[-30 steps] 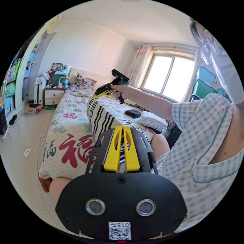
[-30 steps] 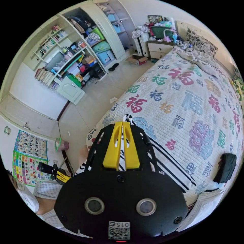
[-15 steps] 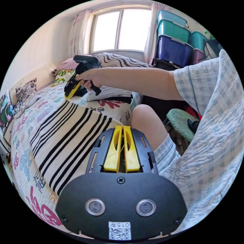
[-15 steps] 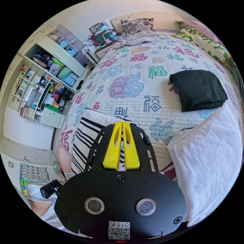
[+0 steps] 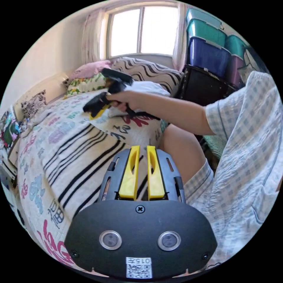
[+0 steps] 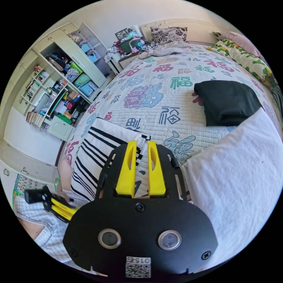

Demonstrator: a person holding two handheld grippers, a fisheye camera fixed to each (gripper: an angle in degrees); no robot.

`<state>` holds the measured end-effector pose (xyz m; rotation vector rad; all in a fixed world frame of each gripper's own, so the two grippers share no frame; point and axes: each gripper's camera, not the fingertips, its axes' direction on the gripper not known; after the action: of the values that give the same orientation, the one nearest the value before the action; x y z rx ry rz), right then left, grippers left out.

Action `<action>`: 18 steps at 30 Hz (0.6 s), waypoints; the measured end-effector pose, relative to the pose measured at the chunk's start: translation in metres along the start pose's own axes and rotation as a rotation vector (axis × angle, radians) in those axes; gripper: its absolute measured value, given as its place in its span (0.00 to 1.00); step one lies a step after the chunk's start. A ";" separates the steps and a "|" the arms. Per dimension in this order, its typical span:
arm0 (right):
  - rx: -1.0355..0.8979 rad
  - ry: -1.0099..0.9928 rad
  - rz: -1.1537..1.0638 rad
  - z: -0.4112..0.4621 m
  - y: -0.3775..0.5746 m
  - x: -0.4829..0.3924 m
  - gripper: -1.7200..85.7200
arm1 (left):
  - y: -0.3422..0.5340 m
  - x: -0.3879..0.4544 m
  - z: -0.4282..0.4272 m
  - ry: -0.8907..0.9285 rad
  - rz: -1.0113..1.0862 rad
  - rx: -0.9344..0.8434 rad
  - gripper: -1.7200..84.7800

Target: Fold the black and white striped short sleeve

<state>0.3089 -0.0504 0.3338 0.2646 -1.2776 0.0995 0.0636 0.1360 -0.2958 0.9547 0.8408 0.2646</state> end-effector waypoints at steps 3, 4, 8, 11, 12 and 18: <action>-0.027 -0.032 0.018 0.005 0.005 0.019 0.13 | 0.004 -0.106 -0.019 -0.274 -0.173 0.000 0.12; -0.003 -0.094 0.034 0.005 0.009 0.030 0.14 | 0.014 -0.159 -0.017 -0.312 -0.289 -0.010 0.15; 0.036 -0.322 0.115 -0.001 0.018 0.069 0.15 | 0.064 -0.303 0.018 -0.097 -0.632 -0.050 0.19; 0.014 -0.354 0.096 -0.012 0.021 0.084 0.17 | 0.095 -0.363 0.058 0.110 -0.778 -0.031 0.20; 0.021 -0.361 0.087 -0.017 0.024 0.089 0.18 | 0.103 -0.377 0.075 0.132 -0.801 -0.062 0.20; 0.009 -0.399 0.104 -0.029 0.038 0.114 0.20 | 0.126 -0.434 0.111 0.251 -0.867 -0.028 0.19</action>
<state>0.3602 -0.0149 0.4402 0.2322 -1.6880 0.1463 -0.1235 -0.0959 0.0621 0.4631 1.3960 -0.3608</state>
